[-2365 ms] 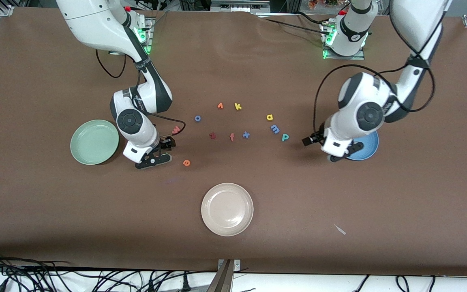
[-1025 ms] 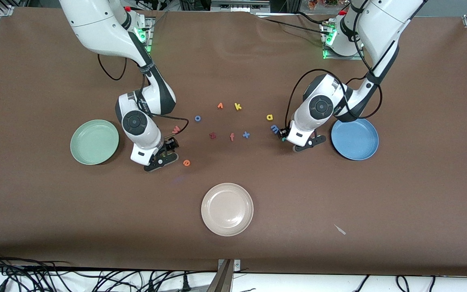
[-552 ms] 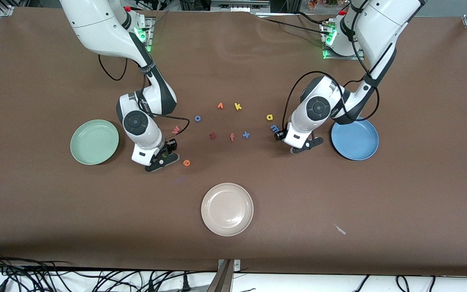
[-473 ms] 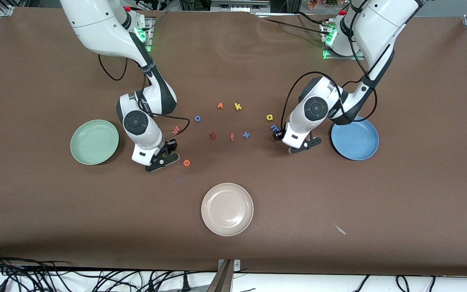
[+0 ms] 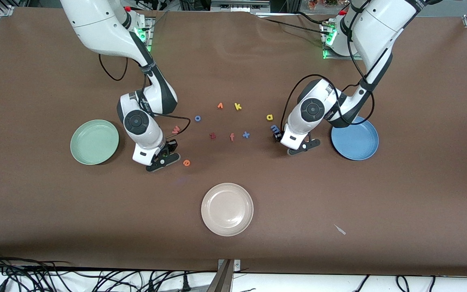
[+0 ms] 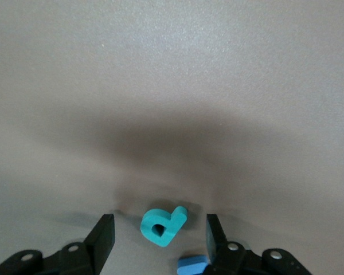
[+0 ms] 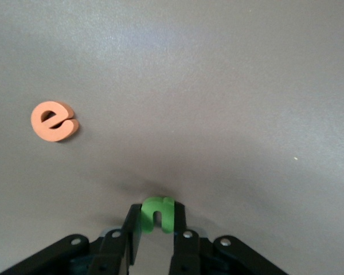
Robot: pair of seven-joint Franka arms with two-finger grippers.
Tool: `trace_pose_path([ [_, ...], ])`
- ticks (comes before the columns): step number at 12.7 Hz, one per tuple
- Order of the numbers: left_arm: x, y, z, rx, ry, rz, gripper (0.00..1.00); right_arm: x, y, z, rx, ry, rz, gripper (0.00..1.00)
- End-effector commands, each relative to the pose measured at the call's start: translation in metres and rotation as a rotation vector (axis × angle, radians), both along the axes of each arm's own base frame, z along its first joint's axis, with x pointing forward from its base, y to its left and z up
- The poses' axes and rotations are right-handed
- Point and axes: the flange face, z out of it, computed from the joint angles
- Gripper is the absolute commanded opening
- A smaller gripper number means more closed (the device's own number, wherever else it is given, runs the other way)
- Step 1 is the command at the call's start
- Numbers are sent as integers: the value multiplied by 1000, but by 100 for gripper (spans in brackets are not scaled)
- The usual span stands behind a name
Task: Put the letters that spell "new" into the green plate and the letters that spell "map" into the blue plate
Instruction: 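Carry the n to the green plate while the left gripper carries the d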
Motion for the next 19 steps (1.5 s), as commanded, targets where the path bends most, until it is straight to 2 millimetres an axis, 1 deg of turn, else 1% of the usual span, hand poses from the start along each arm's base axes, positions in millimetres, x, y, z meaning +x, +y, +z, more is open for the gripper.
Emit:
trace_pose_path([
  [1, 9, -6, -4, 10, -17, 2, 72, 14, 1, 18, 8, 23, -8, 9],
  [3, 7, -4, -7, 12, -12, 1, 72, 20, -17, 41, 0, 31, -33, 9],
  [4, 8, -4, -6, 10, -11, 6, 71, 25, -40, 54, -12, 40, -59, 9],
  [5, 8, -5, -6, 11, -13, 4, 70, 25, -59, 65, -27, 62, -85, 9],
  [6, 7, -4, -9, 11, -7, 4, 67, 25, -81, 78, -39, 68, -117, 9],
  [8, 8, -2, -12, 15, -5, 5, 64, 22, -117, 99, -55, 88, -170, 11],
  [9, 7, -1, -13, 16, -2, 6, 63, 17, -129, 109, -57, 105, -190, 11],
  [10, 7, -1, -14, 18, 1, 6, 61, 11, -144, 117, -57, 106, -212, 15],
  [11, 6, -1, -15, 19, 4, 6, 58, 4, -164, 120, -53, 100, -240, 15],
  [13, 5, 0, -17, 22, 10, 5, 49, 0, -205, 116, -60, 90, -242, 15],
  [15, 4, -1, -18, 26, 15, 2, 41, -4, -243, 94, -88, 107, -252, 16],
  [16, 4, -1, -18, 25, 15, 3, 38, -6, -255, 83, -98, 129, -269, 17],
  [17, 4, -1, -18, 25, 15, 1, 33, -8, -262, 73, -107, 148, -282, 18],
  [18, 4, -1, -18, 25, 15, 1, 30, -9, -265, 66, -114, 161, -286, 20],
  [19, 3, -1, -19, 26, 18, 1, 26, -9, -266, 64, -115, 165, -287, 27],
])
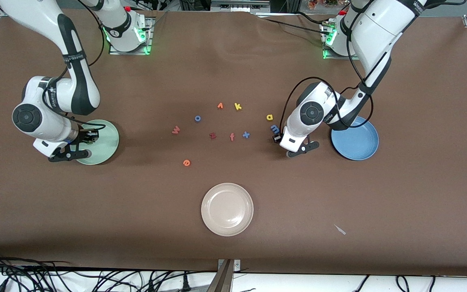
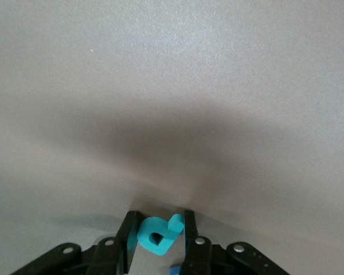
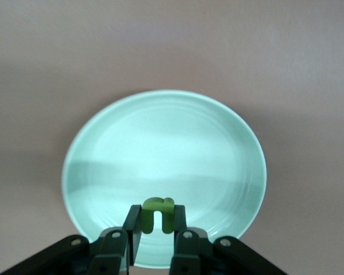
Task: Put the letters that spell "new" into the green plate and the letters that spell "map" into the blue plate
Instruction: 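Carry the n to the green plate while the left gripper carries the d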
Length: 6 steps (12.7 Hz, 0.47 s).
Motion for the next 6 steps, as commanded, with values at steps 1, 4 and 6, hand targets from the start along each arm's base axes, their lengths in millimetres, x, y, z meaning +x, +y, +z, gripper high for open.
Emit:
trace_pose_path([
  [1, -2, 3, -16, 30, 14, -6, 25, 0, 2, -6, 10, 1, 10, 55],
  [4, 0, 3, -13, 30, 9, -9, 24, 6, 8, 6, 15, -5, 17, 100],
  [6, 5, 9, -2, 45, 12, -7, 24, 10, 18, 17, 25, -4, 27, 100],
])
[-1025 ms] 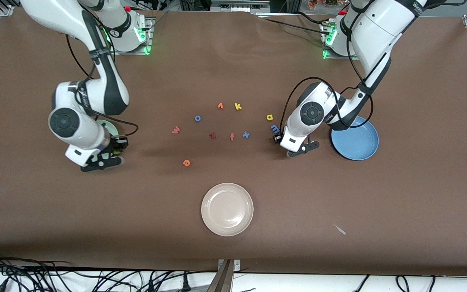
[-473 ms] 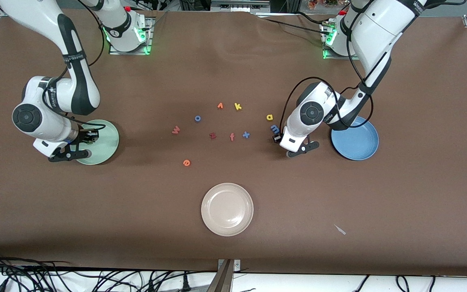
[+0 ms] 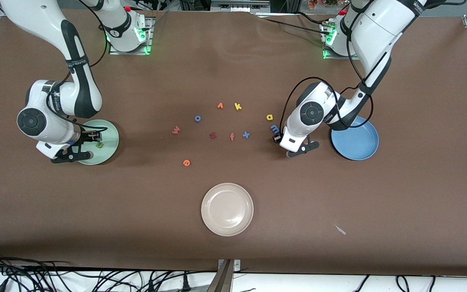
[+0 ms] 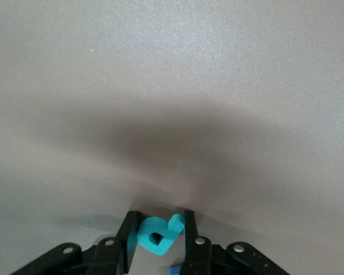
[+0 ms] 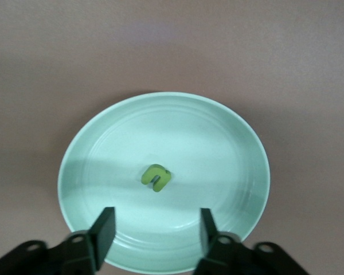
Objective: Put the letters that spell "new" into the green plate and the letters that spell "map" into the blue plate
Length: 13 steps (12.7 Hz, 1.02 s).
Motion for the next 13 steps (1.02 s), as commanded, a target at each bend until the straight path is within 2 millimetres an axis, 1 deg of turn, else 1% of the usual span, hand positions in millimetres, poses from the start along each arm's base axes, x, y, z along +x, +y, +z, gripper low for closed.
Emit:
trace_pose_path([
  [1, 9, 12, 6, 67, 29, -14, 24, 7, 25, 20, 36, -12, 33, 100],
  [2, 14, 15, 12, 94, 65, -45, 24, 8, 39, 23, 43, -18, 43, 100],
  [3, 16, 22, 14, 116, 100, -61, 24, 12, 51, 29, 44, -31, 31, 100],
  [4, 22, 34, 19, 119, 110, -62, 24, 21, 62, 36, 41, -42, 35, 100],
  [5, 27, 45, 23, 114, 106, -65, 24, 26, 71, 47, 38, -22, 41, 100],
  [6, 37, 63, 32, 109, 95, -65, 24, 35, 79, 54, 33, 7, 35, 100],
  [7, 50, 90, 46, 102, 83, -74, 24, 42, 83, 62, 19, 55, 21, 100],
  [8, 59, 116, 61, 99, 77, -98, 24, 48, 86, 66, 6, 94, -34, 100],
  [9, 65, 146, 73, 99, 88, -133, 24, 53, 88, 76, 37, 94, -80, 100],
  [10, 68, 173, 84, 97, 104, -172, 24, 57, 97, 84, 62, 84, -82, 100],
  [11, 71, 202, 92, 87, 114, -212, 24, 60, 105, 90, 62, 75, -71, 100],
  [12, 73, 228, 92, 73, 127, -244, 24, 61, 108, 87, 56, 82, -46, 100],
  [13, 74, 252, 89, 55, 135, -267, 24, 62, 110, 89, 53, 77, -57, 100],
])
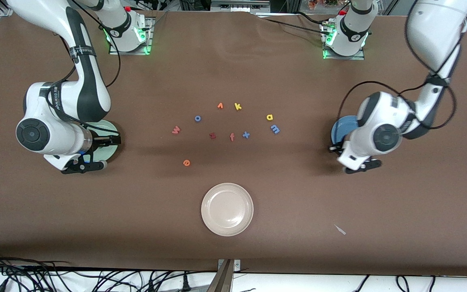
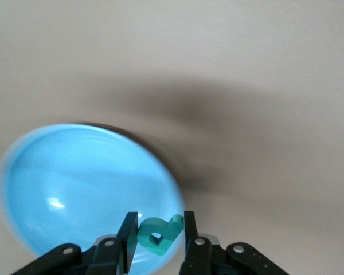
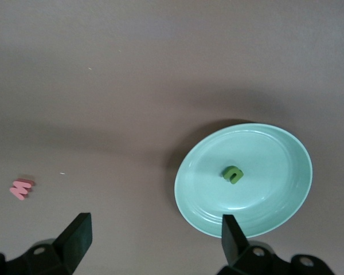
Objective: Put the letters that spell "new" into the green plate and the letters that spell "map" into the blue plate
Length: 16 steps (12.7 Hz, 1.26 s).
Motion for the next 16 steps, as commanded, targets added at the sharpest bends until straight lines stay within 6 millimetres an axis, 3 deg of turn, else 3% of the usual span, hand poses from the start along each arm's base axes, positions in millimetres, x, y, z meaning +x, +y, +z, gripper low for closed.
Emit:
trace_pose_path([
  [1, -6, 47, -4, -20, 32, -98, 24, 9, 15, 3, -9, 10, -1, 100],
  [3, -11, 74, -28, -48, 69, -123, 27, 8, 19, -4, -4, 22, 18, 100],
  [5, -17, 77, -46, -37, 98, -144, 32, 5, 57, -14, -9, 6, 65, 100],
  [7, -21, 84, -61, -48, 123, -130, 46, 8, 60, -16, 4, -21, 82, 100],
  [8, -21, 88, -61, -49, 121, -125, 53, 11, 55, -36, 1, -9, 65, 100],
  [9, -19, 87, -58, -47, 115, -125, 65, 9, 61, -43, 17, -2, 60, 100],
  [10, -17, 85, -49, -44, 105, -126, 84, 6, 73, -45, 16, -1, 61, 100],
  [11, -12, 79, -27, -27, 71, -130, 99, 5, 85, -45, 19, -23, 67, 100],
  [13, -10, 45, 16, -39, 22, -118, 99, -2, 105, -52, -2, -53, -137, 100],
  [15, -19, 1, 31, -77, 23, -23, 98, -17, 147, -59, -34, -108, -282, 100],
  [16, -30, -32, 31, -69, 33, 21, 97, -20, 154, -62, -46, -129, -370, 100],
])
